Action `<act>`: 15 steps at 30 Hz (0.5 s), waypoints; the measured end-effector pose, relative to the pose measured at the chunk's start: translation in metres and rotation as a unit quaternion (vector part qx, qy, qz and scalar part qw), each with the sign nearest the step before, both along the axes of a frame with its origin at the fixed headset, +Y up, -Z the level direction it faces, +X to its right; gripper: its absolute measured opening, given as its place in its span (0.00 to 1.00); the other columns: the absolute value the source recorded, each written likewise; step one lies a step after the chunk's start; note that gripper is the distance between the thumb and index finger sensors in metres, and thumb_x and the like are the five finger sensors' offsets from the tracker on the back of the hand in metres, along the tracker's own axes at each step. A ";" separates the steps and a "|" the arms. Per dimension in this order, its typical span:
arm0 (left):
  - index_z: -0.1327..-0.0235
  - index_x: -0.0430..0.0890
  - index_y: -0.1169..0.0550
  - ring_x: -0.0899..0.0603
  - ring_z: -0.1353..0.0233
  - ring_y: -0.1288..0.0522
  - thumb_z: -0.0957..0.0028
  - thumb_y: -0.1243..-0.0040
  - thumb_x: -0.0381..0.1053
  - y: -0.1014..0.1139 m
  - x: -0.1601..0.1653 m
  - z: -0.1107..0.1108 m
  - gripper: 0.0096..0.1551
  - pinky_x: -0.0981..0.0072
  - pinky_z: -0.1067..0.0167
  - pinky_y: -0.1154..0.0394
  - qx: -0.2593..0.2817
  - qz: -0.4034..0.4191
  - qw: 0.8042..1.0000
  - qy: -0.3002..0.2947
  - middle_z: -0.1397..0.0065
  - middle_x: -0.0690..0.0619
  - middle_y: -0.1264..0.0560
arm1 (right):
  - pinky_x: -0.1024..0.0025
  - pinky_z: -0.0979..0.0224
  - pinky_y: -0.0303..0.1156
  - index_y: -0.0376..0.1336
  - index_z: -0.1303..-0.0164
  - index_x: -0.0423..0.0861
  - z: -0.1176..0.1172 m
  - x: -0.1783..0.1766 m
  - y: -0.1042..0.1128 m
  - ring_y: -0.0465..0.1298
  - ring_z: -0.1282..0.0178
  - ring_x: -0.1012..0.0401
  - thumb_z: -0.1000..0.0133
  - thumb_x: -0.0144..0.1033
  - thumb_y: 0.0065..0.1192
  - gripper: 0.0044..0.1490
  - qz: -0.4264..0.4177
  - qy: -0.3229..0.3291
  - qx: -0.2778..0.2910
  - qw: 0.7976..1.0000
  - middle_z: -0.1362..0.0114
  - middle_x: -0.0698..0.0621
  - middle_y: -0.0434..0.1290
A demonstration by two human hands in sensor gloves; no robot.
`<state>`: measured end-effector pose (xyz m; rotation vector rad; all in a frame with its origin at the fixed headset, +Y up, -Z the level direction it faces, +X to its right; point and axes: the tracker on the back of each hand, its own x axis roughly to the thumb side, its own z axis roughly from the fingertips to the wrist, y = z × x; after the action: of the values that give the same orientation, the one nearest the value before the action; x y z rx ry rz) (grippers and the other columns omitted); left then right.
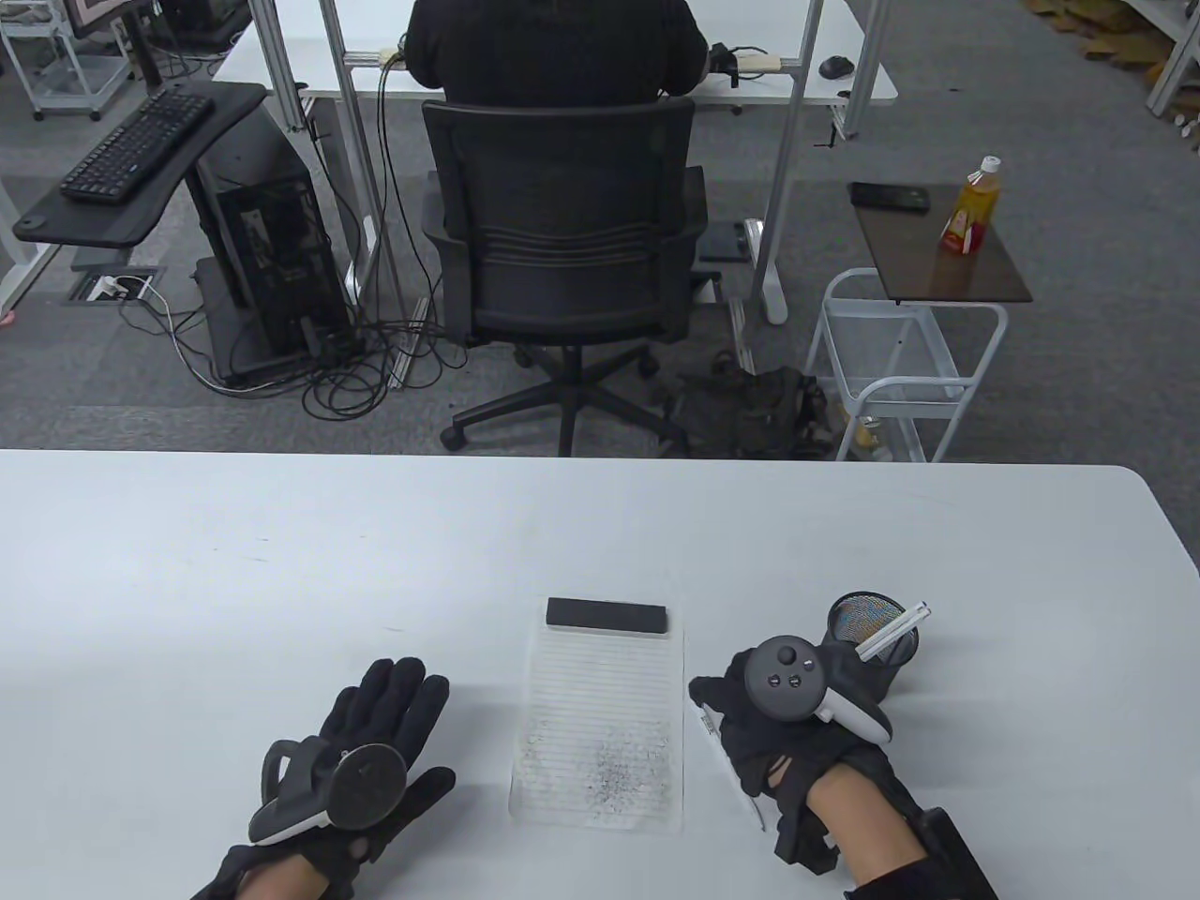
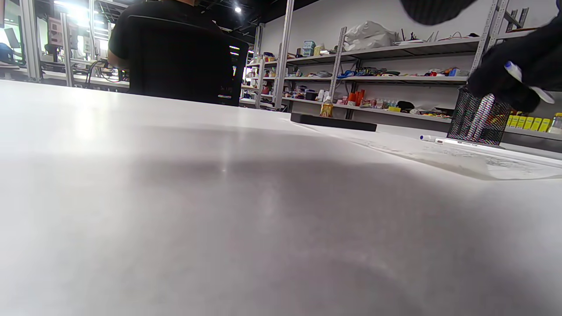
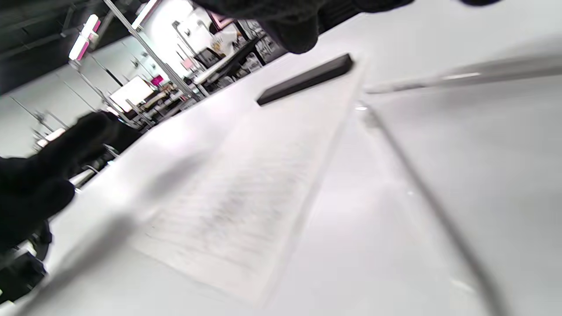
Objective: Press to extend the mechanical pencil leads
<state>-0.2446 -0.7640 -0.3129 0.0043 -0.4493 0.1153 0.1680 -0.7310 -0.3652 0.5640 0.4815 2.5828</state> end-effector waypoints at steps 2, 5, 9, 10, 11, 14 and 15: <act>0.17 0.51 0.53 0.28 0.15 0.54 0.51 0.52 0.70 0.000 0.000 0.000 0.53 0.31 0.24 0.48 -0.001 -0.002 1.000 0.002 0.13 0.43 0.56 | 0.36 0.37 0.67 0.59 0.21 0.35 0.006 0.009 -0.008 0.63 0.37 0.38 0.43 0.19 0.60 0.36 0.029 0.003 0.007 1.000 0.31 0.37 0.55; 0.17 0.51 0.53 0.28 0.15 0.54 0.51 0.52 0.70 0.000 0.001 0.000 0.53 0.31 0.24 0.48 0.002 -0.005 1.000 0.002 0.13 0.43 0.56 | 0.35 0.37 0.68 0.54 0.21 0.35 0.012 0.014 -0.016 0.65 0.37 0.38 0.44 0.18 0.63 0.38 0.071 0.020 0.029 0.997 0.31 0.37 0.57; 0.17 0.51 0.53 0.28 0.15 0.54 0.51 0.51 0.70 -0.001 0.001 0.000 0.53 0.31 0.24 0.48 0.000 -0.005 1.000 0.002 0.13 0.43 0.56 | 0.33 0.36 0.67 0.57 0.26 0.36 0.015 0.016 -0.023 0.67 0.37 0.37 0.45 0.18 0.66 0.36 0.133 0.033 0.056 0.989 0.33 0.37 0.61; 0.17 0.51 0.53 0.28 0.15 0.54 0.51 0.51 0.70 -0.001 0.001 0.000 0.53 0.31 0.24 0.48 0.000 -0.006 1.000 0.002 0.13 0.43 0.56 | 0.32 0.35 0.67 0.58 0.27 0.37 0.016 0.014 -0.025 0.68 0.37 0.37 0.45 0.19 0.67 0.34 0.158 0.038 0.058 0.985 0.33 0.37 0.61; 0.17 0.51 0.53 0.28 0.15 0.54 0.51 0.51 0.70 -0.001 0.001 0.000 0.53 0.31 0.24 0.48 0.000 -0.005 1.000 0.002 0.13 0.43 0.56 | 0.31 0.35 0.67 0.59 0.29 0.37 0.016 0.012 -0.026 0.69 0.37 0.37 0.45 0.19 0.68 0.34 0.174 0.042 0.063 0.982 0.33 0.38 0.63; 0.17 0.51 0.53 0.28 0.15 0.54 0.51 0.51 0.70 -0.001 0.001 0.000 0.53 0.31 0.24 0.48 0.000 -0.004 1.000 0.002 0.13 0.43 0.56 | 0.31 0.35 0.68 0.63 0.31 0.38 0.018 0.004 -0.028 0.71 0.37 0.38 0.47 0.21 0.73 0.32 0.224 0.066 0.090 0.968 0.34 0.39 0.67; 0.17 0.51 0.53 0.28 0.15 0.54 0.51 0.51 0.70 -0.001 0.002 0.000 0.53 0.32 0.24 0.48 0.001 -0.005 1.000 0.002 0.13 0.43 0.56 | 0.32 0.35 0.69 0.65 0.32 0.38 0.018 0.002 -0.028 0.73 0.37 0.38 0.48 0.21 0.74 0.32 0.237 0.071 0.095 0.964 0.35 0.39 0.68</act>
<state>-0.2430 -0.7646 -0.3125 0.0037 -0.4456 0.1046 0.1700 -0.7594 -0.3475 0.7829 0.4608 3.0830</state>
